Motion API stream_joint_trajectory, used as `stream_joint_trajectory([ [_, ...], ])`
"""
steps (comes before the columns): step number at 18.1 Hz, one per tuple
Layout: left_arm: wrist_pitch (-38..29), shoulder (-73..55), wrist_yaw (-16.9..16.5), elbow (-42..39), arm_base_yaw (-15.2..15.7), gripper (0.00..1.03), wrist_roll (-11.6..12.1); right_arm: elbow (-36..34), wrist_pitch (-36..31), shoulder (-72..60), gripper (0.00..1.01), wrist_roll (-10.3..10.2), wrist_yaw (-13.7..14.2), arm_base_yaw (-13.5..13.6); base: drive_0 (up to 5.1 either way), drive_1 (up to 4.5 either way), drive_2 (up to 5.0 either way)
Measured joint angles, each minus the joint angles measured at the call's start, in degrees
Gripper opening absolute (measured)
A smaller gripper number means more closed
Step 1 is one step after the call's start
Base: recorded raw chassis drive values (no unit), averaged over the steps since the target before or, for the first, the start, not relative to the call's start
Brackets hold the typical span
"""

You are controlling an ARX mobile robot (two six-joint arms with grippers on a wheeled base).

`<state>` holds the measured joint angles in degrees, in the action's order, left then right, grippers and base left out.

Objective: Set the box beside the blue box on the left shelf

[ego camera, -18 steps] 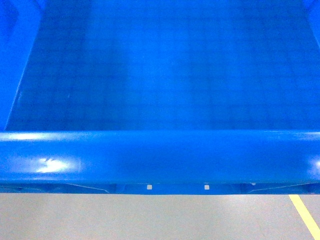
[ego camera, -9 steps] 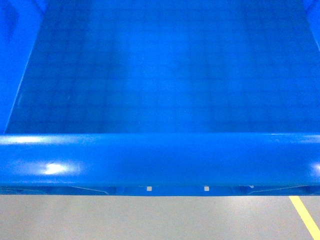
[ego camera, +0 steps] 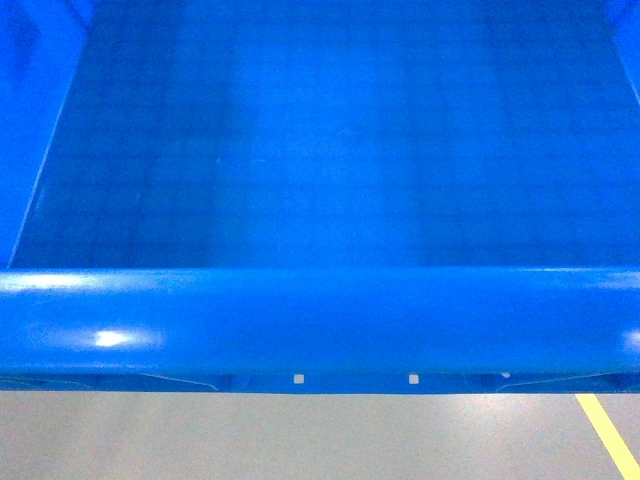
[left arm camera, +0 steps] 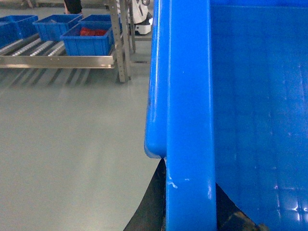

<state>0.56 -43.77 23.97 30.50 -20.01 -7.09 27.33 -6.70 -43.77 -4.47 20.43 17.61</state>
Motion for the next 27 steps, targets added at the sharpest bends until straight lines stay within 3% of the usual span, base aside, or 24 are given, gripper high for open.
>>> stream_joint_trajectory([
  [27, 0.09, 0.04, 0.13, -0.02, 0.02, 0.07, 0.02, 0.0, -0.22, -0.11, 0.1, 0.02, -0.22, 0.02, 0.1, 4.26, -4.0],
])
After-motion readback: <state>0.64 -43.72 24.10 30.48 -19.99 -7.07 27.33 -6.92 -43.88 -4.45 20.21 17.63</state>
